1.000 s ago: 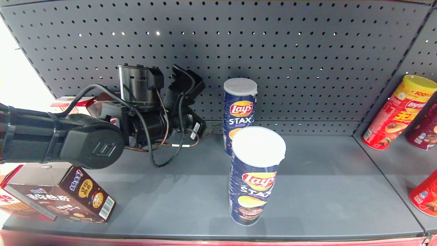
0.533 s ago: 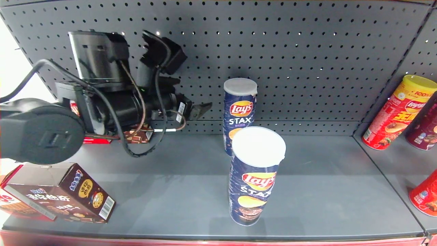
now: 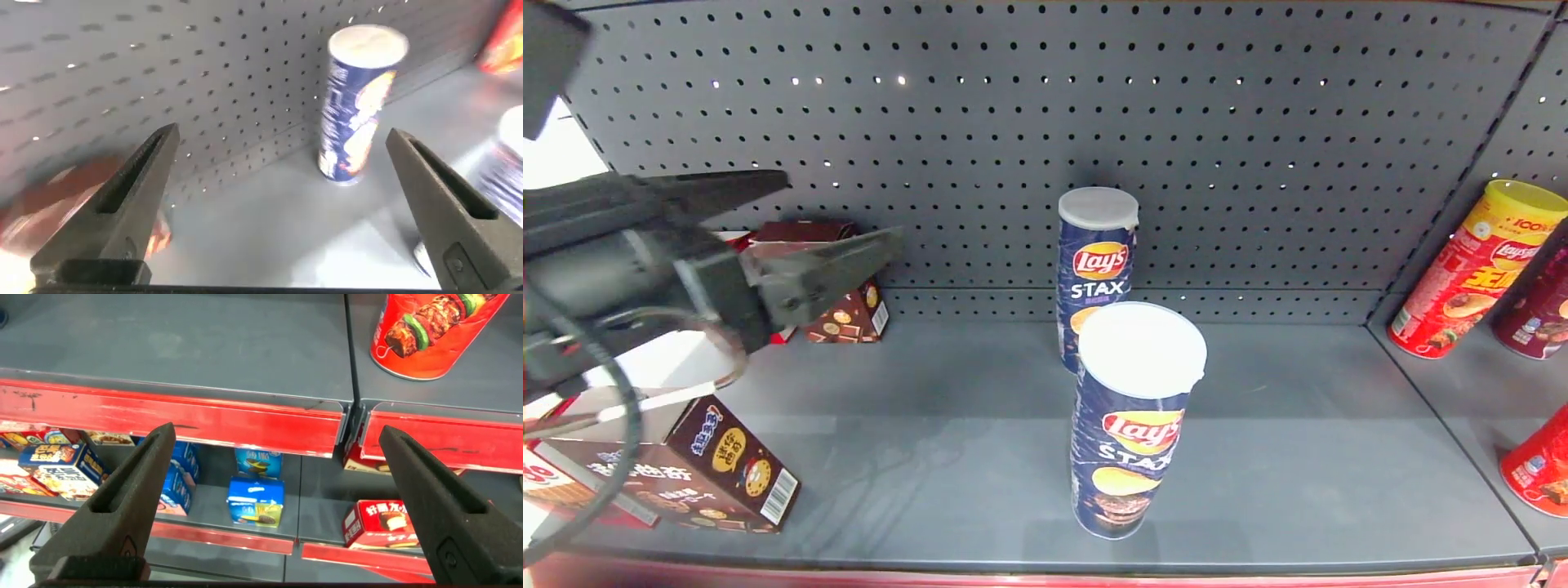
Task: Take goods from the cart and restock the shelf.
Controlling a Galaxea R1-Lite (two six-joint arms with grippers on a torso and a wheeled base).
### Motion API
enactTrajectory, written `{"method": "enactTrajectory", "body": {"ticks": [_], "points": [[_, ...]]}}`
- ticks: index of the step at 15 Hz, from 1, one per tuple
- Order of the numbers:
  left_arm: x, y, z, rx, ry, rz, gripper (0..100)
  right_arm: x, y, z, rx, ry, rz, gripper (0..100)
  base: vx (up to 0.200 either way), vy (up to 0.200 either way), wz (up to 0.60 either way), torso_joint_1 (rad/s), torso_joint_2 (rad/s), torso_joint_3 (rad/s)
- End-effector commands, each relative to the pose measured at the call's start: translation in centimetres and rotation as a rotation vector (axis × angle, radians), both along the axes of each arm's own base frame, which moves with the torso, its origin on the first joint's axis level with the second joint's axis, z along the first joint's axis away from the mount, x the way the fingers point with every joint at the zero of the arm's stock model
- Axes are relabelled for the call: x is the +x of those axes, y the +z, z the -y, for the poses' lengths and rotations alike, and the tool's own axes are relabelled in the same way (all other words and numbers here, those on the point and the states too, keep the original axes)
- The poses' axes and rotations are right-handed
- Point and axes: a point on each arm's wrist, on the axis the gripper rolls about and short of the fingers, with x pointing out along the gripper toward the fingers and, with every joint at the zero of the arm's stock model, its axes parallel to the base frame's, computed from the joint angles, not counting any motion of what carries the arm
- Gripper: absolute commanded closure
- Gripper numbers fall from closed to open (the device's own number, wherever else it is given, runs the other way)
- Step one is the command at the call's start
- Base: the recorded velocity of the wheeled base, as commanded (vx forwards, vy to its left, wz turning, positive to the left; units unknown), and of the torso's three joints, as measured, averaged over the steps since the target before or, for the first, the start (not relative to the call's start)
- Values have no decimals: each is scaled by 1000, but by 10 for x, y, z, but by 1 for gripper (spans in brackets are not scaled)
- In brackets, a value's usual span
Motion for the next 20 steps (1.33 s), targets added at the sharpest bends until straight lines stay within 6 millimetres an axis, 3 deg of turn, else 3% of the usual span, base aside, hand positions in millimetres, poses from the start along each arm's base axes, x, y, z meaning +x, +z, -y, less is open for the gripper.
{"method": "enactTrajectory", "body": {"ticks": [1, 3, 5, 7, 12, 15, 20], "points": [[-89, -8, -51, -103, -1, 145, 0, 0, 0, 0, 0, 0, 0, 0, 0, 0, 0, 0, 0, 0], [-120, -23, -68, -117, -2, 169, 0, 0, 0, 0, 0, 0, 0, 0, 0, 0, 0, 0, 0, 0], [-149, -61, -86, -102, 120, 147, 0, 0, 0, 0, 0, 0, 0, 0, 0, 0, 0, 0, 0, 0], [-150, -104, -86, -62, 318, 75, 0, 0, 0, 0, 0, 0, 0, 0, 0, 0, 0, 0, 0, 0], [-168, -197, -82, -36, 401, 33, 0, 0, 0, 0, -1, 0, -2, 0, 0, 0, 0, 0, 0, 0], [-169, -212, -82, -20, 373, -92, 0, 0, 0, 0, 0, 0, 0, 0, 0, 0, 0, 0, 0, 0], [-177, -214, -83, -133, 297, -47, 0, 0, 0, 0, -1, 0, -2, 0, 0, 0, 0, 0, 0, 0]]}}
